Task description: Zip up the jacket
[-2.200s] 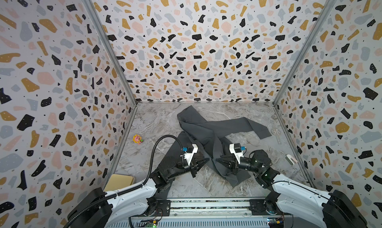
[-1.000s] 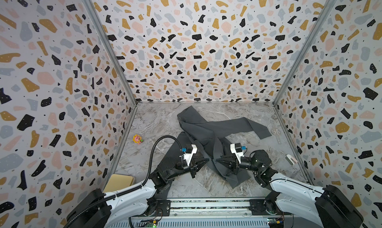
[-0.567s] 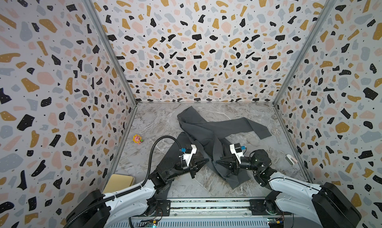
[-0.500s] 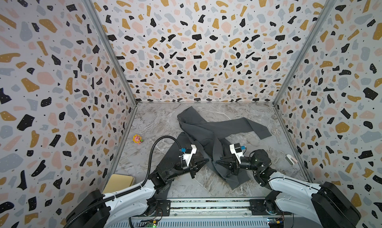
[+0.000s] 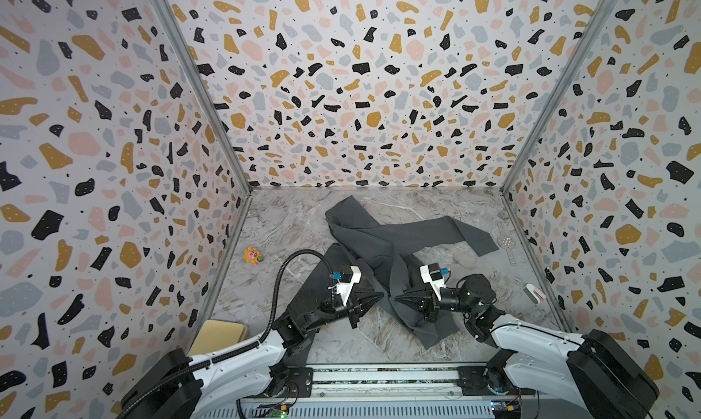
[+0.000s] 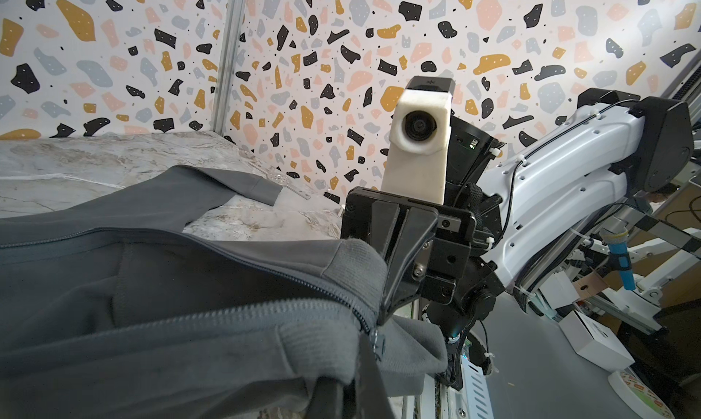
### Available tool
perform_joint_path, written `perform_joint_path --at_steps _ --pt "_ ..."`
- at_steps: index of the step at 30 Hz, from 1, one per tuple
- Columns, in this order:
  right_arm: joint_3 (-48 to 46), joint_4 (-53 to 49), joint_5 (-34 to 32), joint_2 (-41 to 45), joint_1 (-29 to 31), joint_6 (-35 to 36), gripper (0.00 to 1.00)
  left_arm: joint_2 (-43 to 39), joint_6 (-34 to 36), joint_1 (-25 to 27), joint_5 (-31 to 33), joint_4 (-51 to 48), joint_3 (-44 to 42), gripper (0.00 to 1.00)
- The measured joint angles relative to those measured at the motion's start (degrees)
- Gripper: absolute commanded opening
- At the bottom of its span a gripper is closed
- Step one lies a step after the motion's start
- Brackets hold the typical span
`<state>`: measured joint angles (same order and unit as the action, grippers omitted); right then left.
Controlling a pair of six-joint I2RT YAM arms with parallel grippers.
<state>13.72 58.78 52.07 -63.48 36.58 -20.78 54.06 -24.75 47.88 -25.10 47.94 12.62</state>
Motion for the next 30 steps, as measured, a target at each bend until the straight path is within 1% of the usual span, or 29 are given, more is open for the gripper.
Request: perform_joint_path --at_steps 12,30 --pt "1.64 0.44 1.31 -0.98 -1.38 -0.04 0.0 0.0 0.0 0.2 -0.17 -0.02 0.0 0.0" --pt "3.5 0.92 2.78 -3.72 -1.49 -0.44 0.0 1.03 0.0 0.42 -0.37 -0.39 0.02 0.0"
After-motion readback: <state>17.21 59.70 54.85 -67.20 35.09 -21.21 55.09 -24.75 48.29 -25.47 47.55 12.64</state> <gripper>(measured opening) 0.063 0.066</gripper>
